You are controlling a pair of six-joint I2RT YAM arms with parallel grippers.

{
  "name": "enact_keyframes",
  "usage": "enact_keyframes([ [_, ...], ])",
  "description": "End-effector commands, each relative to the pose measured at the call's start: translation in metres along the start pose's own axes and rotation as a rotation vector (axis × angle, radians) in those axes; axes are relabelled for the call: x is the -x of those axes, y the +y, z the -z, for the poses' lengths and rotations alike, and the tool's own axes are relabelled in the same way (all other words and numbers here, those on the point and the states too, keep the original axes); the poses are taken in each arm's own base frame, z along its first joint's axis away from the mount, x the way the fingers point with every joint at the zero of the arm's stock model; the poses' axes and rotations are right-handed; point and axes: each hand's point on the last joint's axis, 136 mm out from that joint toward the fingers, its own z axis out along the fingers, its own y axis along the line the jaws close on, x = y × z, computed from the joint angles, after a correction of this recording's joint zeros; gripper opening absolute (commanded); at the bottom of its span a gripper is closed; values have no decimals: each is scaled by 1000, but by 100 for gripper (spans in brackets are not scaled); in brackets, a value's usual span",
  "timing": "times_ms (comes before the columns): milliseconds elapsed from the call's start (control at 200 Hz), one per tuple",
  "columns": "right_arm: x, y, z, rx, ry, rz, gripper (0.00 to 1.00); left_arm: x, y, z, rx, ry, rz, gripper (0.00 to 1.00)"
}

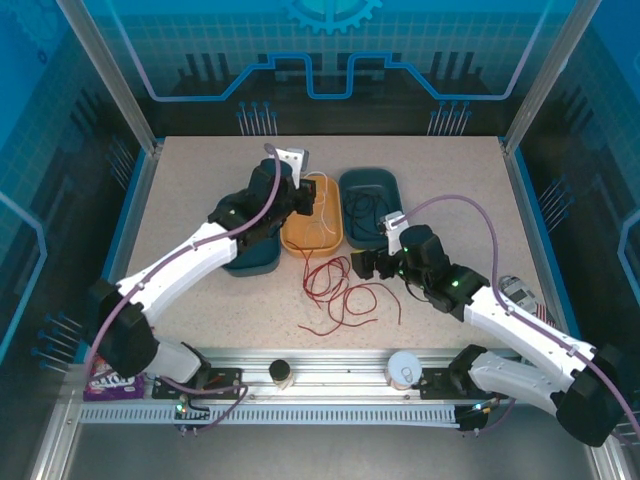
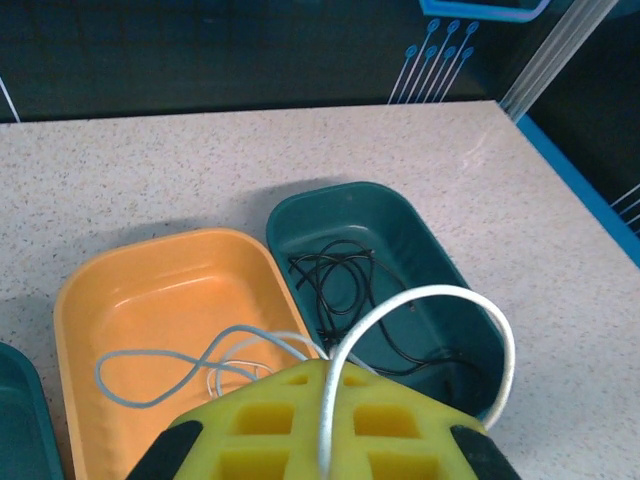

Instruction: Untangle the cables

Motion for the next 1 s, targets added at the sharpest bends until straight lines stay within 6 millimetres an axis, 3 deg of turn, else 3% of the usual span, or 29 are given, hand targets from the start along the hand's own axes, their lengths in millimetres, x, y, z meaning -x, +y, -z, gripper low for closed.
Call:
enact_keyframes([
  [0,18,-5,4,-33,-38,4,100,16,7,-12,14,-31,39,0],
  [320,28,-7,12,-45,-72,-26,100,-2,22,-51,32,13,120,1],
  [735,23,-7,14,-41,-53,-27,100,-34,52,-98,117,95,182,5],
  [780,22,-6,13,-37,-40,-25,100,-40,56,-102,128,114,203,10],
  [886,17,-2,10,-22,-4,-11,100,-48,56,-104,116,144,234,30],
  [996,16,-3,9,-33,11,-4,100,-48,49,-100,79,148,260,42],
])
